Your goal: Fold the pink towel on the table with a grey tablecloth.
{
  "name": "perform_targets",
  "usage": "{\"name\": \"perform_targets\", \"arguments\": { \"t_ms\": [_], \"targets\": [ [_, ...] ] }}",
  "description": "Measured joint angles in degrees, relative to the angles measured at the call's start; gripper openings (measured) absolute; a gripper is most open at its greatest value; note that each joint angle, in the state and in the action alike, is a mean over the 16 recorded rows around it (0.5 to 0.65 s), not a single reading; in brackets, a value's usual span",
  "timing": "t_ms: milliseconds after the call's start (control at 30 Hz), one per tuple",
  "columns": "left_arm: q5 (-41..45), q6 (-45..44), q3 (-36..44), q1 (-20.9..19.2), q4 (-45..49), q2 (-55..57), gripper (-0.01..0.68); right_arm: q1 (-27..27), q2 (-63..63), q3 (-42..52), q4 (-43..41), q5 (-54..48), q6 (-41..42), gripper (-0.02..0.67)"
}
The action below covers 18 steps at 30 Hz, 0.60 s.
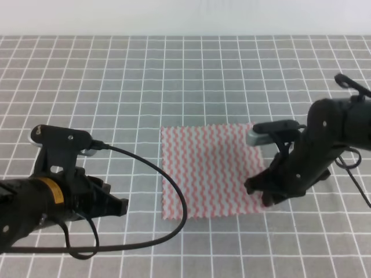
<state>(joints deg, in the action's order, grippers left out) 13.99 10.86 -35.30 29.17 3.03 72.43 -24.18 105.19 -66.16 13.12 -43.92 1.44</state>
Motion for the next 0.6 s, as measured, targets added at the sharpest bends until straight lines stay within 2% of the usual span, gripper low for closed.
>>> {"name": "perform_targets", "arguments": {
  "t_ms": [233, 367, 600],
  "targets": [
    [0.25, -0.31, 0.00, 0.00, 2.36, 0.05, 0.001, 0.00, -0.04, -4.19, 0.53, -2.18, 0.67, -0.001],
    [0.57, -2.66, 0.00, 0.00, 4.77, 0.05, 0.020, 0.00, 0.04, -6.92, 0.58, -3.59, 1.07, -0.011],
    [0.82, -10.21, 0.00, 0.00, 8.51, 0.05, 0.184, 0.01, -0.17, -11.73, 0.78, -5.80, 1.78, -0.015]
  ]
}}
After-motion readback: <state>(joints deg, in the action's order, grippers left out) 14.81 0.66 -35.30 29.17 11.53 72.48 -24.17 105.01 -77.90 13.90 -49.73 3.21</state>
